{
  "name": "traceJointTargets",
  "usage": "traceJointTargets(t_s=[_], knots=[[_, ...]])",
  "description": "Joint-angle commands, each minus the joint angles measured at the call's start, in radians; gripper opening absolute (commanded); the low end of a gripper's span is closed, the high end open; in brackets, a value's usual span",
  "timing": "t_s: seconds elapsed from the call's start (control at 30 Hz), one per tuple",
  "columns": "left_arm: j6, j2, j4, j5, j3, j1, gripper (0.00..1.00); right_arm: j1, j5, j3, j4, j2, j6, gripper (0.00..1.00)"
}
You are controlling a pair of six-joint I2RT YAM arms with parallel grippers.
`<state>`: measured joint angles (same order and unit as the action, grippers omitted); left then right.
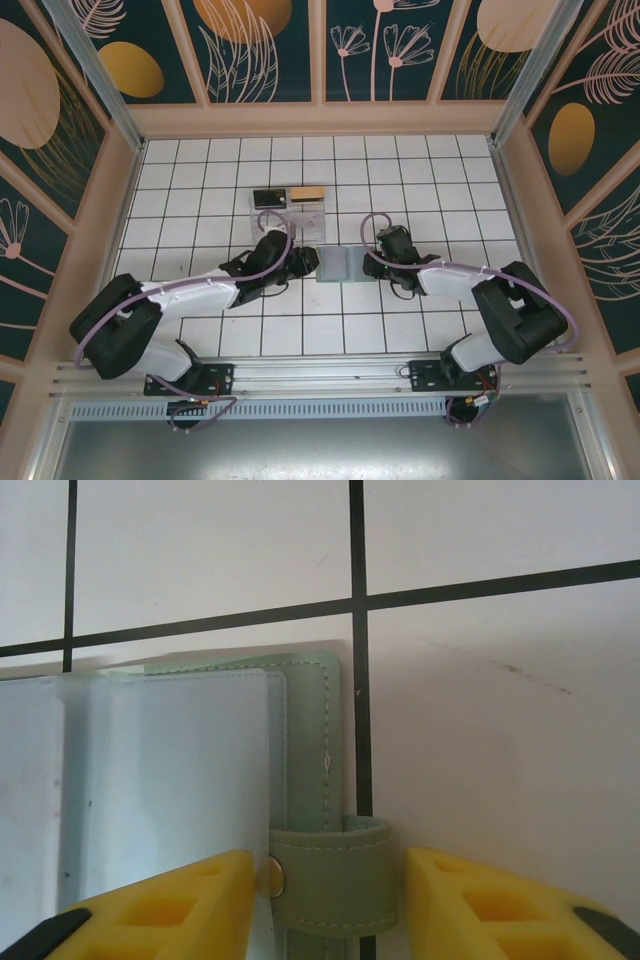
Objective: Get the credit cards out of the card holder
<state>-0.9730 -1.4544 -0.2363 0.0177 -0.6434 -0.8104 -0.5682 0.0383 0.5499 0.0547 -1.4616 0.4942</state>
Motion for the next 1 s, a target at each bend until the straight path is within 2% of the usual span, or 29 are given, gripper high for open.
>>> traceJointTargets(t_s=[0.0,0.33,0.47,0.97], knots=[[-0.022,-0.050,-0.049,0.010,-0.045,-0.027,0.34,-0.009,-0.020,0.006,-0.005,-0.033,-0.013,0.42],[-0.032,-0.195,-0.069,0.044,-0.105,-0.046,0.30,-0.029,-0.019,-0.004,0.014,-0.041,-0.002,0.42],[-0.026,-0.224,-0.030,0.016,-0.133,-0.046,0.30,-0.029,-0.019,-0.007,0.020,-0.043,0.001,0.42],[-0.038,-0.316,-0.004,0.030,-0.161,-0.047,0.30,-0.030,-0.047,-0.011,0.032,-0.044,0.003,0.42]])
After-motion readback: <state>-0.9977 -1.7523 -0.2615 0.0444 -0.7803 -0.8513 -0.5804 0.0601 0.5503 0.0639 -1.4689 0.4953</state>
